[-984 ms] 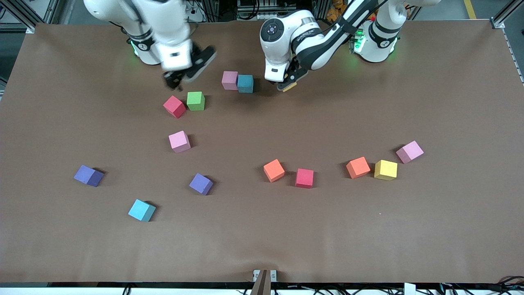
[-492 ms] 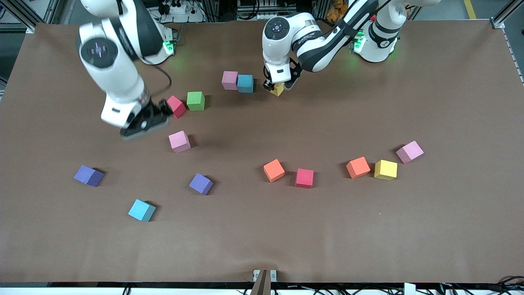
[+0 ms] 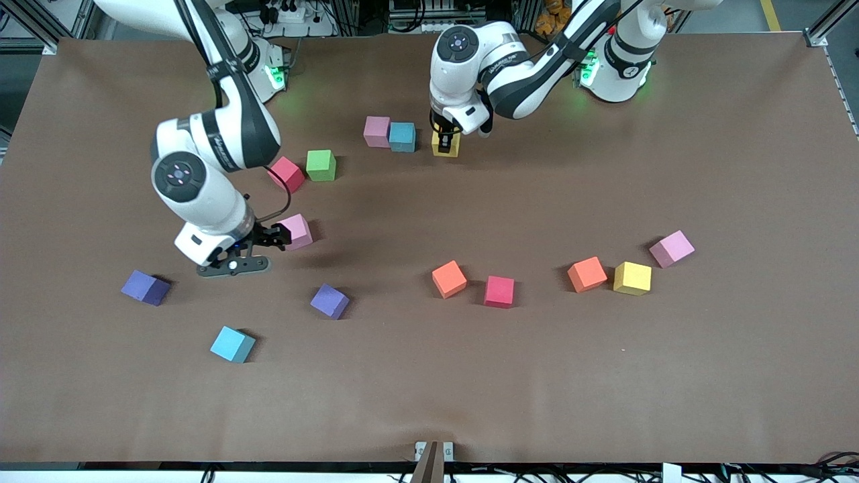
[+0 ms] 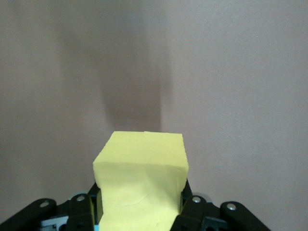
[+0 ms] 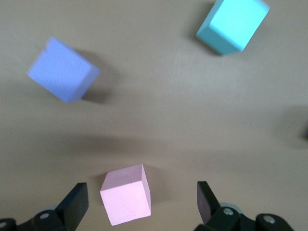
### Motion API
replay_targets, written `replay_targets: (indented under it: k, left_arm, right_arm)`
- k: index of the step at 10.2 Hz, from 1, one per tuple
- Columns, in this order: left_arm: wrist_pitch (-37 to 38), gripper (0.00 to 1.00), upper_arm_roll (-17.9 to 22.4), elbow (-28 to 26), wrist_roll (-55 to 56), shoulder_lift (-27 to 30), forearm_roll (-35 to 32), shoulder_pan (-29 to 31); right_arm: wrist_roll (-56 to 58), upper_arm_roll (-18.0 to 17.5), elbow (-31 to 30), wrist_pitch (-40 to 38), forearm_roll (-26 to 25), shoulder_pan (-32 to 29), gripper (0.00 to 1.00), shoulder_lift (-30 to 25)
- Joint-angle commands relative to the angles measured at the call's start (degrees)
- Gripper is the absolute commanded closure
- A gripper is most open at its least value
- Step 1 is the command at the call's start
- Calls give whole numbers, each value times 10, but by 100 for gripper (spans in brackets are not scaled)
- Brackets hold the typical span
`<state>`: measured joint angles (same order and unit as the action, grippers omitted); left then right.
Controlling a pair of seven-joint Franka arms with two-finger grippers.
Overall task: Form number 2 with 11 blocks
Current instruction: 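Carry the yellow cube beside cyan while the right gripper grasps another pink cube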
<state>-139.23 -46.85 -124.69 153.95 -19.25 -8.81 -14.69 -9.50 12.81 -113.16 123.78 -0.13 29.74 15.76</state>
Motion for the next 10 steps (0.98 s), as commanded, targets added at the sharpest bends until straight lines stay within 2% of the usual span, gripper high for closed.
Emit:
replay_targets:
  k: [1,2,4,6,8,10]
  left_arm:
    - [-89,100,-3,-53,46,7,3,-4]
    - [-116,100,-3,-71,54,7,-3,-6]
    - [-124,100,-3,-84,58,4,-9,-12]
    - [-154,100,2,-86,85,-17,-16,-48]
    - [-159,100,6,-85,107,-20,-35,-52]
    - [-161,100,11,-79,119,-47,-60,-53]
  right_arm:
    - [13,-23,-57,17,7,-13,0,-10]
    - [34,-28,-80,37,9,-13,0,-9]
    - [40,-36,-109,68,10,-11,0,-7]
    - [55,-36,-120,73,10,-7,0,-4]
    - [55,-36,-123,76,10,-6,0,3]
    - [55,-38,-123,86,10,-2,0,16]
